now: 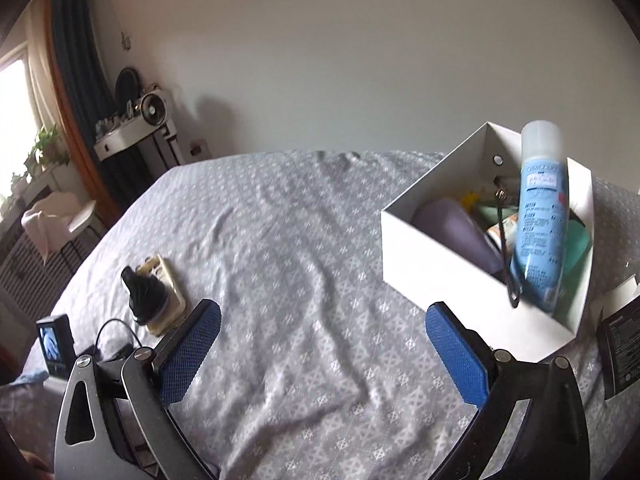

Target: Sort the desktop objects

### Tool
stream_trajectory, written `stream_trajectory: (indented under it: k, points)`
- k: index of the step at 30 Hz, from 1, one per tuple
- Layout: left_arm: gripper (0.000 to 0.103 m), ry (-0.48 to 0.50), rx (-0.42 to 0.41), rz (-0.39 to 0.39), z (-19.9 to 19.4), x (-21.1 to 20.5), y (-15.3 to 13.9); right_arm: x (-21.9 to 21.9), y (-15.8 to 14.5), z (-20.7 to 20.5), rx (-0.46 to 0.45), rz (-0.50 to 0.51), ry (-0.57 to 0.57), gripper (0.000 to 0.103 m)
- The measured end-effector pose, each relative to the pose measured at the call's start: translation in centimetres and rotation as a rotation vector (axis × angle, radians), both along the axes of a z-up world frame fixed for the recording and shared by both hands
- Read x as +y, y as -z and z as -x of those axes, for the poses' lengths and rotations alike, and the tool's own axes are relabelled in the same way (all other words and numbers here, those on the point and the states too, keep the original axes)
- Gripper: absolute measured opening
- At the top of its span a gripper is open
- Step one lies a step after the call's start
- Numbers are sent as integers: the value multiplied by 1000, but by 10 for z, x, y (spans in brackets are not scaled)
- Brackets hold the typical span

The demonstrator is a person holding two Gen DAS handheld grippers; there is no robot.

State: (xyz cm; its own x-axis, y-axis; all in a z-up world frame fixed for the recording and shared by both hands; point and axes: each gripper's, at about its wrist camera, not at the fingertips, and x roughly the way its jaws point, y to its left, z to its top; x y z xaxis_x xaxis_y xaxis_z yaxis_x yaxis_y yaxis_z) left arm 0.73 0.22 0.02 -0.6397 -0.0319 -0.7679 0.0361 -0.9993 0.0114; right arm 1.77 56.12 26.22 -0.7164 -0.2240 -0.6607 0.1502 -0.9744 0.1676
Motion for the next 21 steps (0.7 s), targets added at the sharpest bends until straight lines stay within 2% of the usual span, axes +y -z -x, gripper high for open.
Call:
stream_trajectory:
  k: [8,18,21]
  points:
    - [103,0,0,0,0,0,0,8,25,-6,-60,27,30,103]
    - [103,0,0,0,0,0,0,16,43,-3,-142,57,73,103]
    - [103,-1,0,0,0,0,0,10,41,-5,-138,51,60,103]
